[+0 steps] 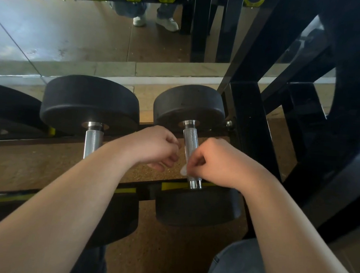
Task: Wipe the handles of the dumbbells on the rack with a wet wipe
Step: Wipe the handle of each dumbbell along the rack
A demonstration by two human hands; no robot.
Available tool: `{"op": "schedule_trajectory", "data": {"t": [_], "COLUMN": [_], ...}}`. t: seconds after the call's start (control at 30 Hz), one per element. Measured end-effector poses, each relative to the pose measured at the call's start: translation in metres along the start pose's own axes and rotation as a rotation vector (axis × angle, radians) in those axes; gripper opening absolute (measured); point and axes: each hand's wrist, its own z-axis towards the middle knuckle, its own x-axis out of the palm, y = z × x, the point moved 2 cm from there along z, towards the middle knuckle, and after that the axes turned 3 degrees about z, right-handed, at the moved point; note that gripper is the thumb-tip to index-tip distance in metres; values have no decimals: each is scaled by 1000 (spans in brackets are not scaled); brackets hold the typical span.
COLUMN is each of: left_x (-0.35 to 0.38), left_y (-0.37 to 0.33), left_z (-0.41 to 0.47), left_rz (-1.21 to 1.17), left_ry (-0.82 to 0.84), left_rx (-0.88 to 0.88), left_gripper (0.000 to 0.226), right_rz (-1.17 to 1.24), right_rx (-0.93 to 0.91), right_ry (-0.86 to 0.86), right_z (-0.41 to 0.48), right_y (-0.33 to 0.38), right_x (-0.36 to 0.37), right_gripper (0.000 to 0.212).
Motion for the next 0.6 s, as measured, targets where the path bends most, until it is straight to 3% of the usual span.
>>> {"op": "schedule_trajectory", "data": {"t": [0.07, 0.2, 0.33, 0.43, 0.6], "left_x": [2, 2, 9, 18, 21], "left_y": [1, -4, -6, -10, -9], "left_z": [0, -1, 0, 2, 6], "left_rz": [-42, -240, -68, 79, 232], "left_ry": [-10, -117, -333, -554, -572], "left_rx": [-12, 70, 194, 348, 422], "left_gripper": [12, 22, 25, 21, 30], "right_rz": [-7, 257, 475, 562, 582], "right_rx": [-15, 4, 43, 88, 70], "right_ry": [-104, -416, -388, -482, -420], "right_z": [2, 13, 18, 19, 22], "right_y": [3, 3, -4, -14, -24], "right_x": [3, -2, 3, 2, 0], "right_gripper": [9, 11, 23, 17, 9]}}
